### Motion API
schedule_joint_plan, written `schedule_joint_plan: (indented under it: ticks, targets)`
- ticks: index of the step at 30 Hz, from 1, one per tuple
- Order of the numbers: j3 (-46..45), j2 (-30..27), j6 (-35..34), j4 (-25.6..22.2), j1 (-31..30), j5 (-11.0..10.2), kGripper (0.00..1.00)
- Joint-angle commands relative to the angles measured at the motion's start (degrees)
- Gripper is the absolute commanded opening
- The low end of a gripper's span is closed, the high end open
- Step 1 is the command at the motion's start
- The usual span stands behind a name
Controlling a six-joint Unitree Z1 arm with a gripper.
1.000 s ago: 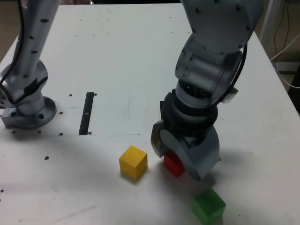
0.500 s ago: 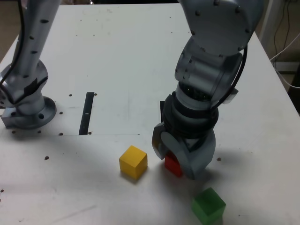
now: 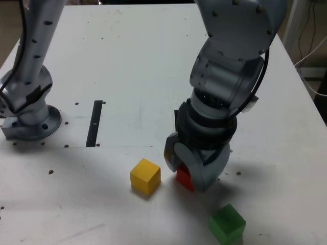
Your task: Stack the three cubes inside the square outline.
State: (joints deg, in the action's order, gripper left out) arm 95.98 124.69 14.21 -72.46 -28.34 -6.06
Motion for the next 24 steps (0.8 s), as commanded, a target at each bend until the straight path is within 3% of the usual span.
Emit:
schedule_joint_plan:
  ticks: [1, 9, 18, 24]
  targets:
    - [0.44, -1.47, -0.66, -0.99, -0.10, -0.26, 0.29]
    - [0.87, -5.81, -8.48, -3.50, 3.68, -0.02, 0.29]
    - [-0.50, -7.10, -14.23, -3.18, 13.17, 4.29, 0.29]
    - [-3.13, -7.23, -14.64, -2.16, 19.64, 4.58, 0.29]
